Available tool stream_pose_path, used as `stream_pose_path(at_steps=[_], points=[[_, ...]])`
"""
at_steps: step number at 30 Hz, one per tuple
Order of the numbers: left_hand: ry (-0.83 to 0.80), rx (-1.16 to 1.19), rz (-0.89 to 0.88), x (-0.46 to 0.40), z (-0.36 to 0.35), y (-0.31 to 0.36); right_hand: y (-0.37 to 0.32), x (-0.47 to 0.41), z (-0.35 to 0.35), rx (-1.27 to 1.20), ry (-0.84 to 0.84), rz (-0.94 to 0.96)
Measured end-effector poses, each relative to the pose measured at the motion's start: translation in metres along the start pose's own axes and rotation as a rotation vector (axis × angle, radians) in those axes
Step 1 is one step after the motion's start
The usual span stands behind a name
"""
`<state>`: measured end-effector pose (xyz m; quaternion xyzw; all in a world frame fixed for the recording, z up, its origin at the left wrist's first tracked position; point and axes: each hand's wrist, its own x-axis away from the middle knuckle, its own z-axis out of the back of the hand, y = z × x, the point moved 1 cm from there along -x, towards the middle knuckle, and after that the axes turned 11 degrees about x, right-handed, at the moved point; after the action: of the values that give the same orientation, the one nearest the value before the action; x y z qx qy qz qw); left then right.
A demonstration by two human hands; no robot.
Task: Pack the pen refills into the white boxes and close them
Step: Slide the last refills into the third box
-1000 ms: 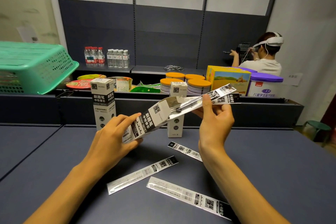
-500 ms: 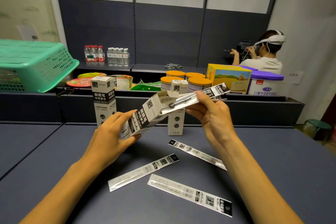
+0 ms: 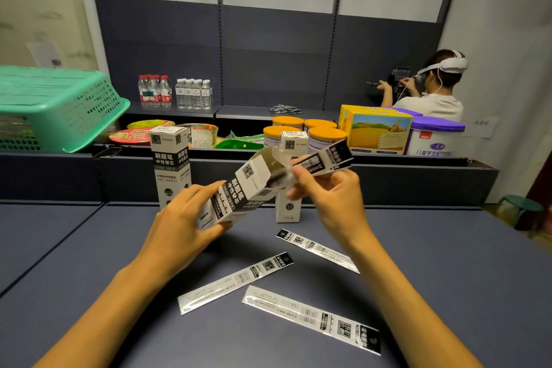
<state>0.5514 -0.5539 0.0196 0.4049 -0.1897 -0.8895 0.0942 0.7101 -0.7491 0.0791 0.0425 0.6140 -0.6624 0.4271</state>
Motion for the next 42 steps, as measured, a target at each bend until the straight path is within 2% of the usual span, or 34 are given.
stream_pose_path(at_steps=[4, 10, 15, 21, 24, 27, 29, 33, 36, 39, 42], points=[[-0.005, -0.027, 0.000, 0.002, 0.000, 0.001, 0.000, 0.004, -0.006, 0.132, -0.138, -0.009], [0.003, -0.020, 0.004, 0.001, 0.001, 0.002, 0.002, 0.000, -0.004, 0.104, -0.133, -0.019], [0.001, -0.023, 0.000, 0.001, 0.001, 0.002, 0.005, 0.003, -0.012, 0.181, -0.239, 0.008], [0.013, -0.015, 0.002, 0.000, 0.002, 0.002, 0.001, 0.003, -0.006, 0.108, -0.162, 0.050], [0.000, -0.016, -0.006, 0.001, 0.000, 0.003, 0.003, 0.006, -0.012, 0.248, -0.266, 0.086], [-0.001, -0.015, 0.001, 0.001, 0.000, 0.001, 0.007, 0.007, -0.016, 0.320, -0.400, 0.041], [0.001, -0.019, 0.005, 0.001, 0.000, 0.000, 0.004, 0.007, -0.014, 0.298, -0.388, 0.053], [0.005, -0.016, 0.000, 0.001, 0.000, 0.002, 0.003, 0.004, -0.008, 0.154, -0.246, 0.085], [-0.001, -0.009, -0.001, 0.001, -0.001, 0.002, 0.009, 0.007, -0.014, 0.303, -0.311, 0.127], [-0.005, -0.015, 0.003, 0.001, -0.001, 0.001, 0.012, 0.007, -0.017, 0.330, -0.408, 0.091], [0.013, -0.025, 0.018, 0.001, 0.001, 0.000, 0.010, 0.006, -0.012, 0.313, -0.358, 0.163]])
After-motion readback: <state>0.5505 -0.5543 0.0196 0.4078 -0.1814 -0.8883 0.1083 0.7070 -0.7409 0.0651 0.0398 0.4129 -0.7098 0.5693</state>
